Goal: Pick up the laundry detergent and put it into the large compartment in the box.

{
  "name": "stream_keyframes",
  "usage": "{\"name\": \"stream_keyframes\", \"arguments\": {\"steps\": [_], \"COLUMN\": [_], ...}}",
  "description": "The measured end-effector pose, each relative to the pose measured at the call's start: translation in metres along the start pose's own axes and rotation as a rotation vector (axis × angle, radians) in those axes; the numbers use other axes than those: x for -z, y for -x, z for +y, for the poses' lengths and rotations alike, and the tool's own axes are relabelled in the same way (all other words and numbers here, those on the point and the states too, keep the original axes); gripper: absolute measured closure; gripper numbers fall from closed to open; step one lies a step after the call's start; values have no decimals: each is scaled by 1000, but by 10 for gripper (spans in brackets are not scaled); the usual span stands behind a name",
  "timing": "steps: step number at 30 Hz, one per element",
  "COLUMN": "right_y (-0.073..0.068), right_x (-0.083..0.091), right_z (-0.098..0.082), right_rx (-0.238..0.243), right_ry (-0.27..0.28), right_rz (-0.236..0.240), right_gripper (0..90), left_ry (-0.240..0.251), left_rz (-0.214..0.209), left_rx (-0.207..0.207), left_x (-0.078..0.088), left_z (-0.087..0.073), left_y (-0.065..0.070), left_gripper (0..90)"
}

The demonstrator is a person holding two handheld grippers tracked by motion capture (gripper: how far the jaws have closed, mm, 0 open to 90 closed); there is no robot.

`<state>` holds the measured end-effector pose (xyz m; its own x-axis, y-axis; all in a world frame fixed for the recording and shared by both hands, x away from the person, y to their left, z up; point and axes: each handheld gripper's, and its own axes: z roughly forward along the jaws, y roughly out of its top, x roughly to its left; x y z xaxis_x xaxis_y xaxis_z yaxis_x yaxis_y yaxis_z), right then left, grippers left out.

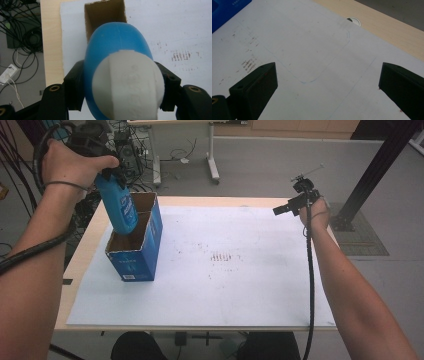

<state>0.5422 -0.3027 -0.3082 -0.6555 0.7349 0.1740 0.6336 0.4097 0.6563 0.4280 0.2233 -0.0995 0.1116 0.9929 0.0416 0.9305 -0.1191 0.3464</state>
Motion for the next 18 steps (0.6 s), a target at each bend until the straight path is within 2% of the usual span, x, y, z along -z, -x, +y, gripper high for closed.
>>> {"name": "stream_keyframes", "arguments": {"steps": [9, 18], "right_y": [-1, -2], "right_x": [-2, -4], "right_z": [1, 1], "right_rx": [1, 0], "right_ry": [-6, -10], "right_rz": [1, 4], "right_gripper": [19, 19], "left_ry": [-18, -49], "left_rz": [-8, -41], "left_rx": [8, 17], "left_x": [-21, -49], "left_z": [-7, -14], "left_y": [-3, -6], "left_gripper": [377, 377]}}
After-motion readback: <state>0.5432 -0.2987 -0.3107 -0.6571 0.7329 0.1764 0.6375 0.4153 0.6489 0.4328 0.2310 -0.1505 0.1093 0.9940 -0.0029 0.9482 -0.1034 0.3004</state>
